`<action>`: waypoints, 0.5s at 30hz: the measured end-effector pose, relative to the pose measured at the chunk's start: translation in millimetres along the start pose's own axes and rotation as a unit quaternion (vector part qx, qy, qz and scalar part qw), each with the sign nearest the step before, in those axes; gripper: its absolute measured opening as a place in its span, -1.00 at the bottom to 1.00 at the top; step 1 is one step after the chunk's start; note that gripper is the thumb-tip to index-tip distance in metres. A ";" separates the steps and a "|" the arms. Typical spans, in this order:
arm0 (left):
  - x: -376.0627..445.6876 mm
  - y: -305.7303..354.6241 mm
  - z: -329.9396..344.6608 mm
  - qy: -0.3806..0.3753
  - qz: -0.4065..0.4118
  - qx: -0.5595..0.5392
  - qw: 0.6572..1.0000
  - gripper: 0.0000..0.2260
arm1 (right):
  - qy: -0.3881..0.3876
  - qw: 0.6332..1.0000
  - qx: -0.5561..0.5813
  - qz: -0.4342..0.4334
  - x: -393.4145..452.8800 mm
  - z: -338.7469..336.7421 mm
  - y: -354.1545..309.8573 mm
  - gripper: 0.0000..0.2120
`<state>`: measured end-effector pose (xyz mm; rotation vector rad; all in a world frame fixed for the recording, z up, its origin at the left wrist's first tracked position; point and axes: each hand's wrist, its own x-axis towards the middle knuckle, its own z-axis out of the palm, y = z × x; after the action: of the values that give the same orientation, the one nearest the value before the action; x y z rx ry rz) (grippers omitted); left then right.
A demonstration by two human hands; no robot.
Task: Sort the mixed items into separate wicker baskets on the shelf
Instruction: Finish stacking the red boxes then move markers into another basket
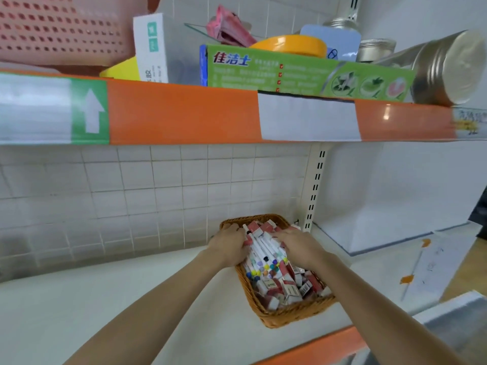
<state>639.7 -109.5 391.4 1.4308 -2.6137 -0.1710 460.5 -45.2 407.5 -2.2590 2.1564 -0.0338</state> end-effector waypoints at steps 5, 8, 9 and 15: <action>8.3 1.4 4.1 0.018 0.007 -0.002 1.000 -0.80 | 0.007 1.000 -0.005 -0.009 8.5 4.7 5.0 -0.36; 8.9 3.6 8.2 0.041 0.015 -0.005 0.999 -0.78 | 0.013 1.000 -0.020 -0.016 10.6 6.7 6.8 -0.43; 7.7 4.5 8.8 0.047 0.019 -0.005 0.999 -0.78 | 0.012 1.000 -0.019 -0.016 9.6 6.5 7.8 -0.48; -6.5 7.8 5.3 0.108 0.041 -0.074 0.991 -0.73 | 0.049 0.998 0.020 -0.028 -9.1 1.4 -1.4 -0.63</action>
<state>635.7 -99.8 387.0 1.2178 -2.4237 -0.1845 461.5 -36.1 406.1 -2.3431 2.1154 -0.1899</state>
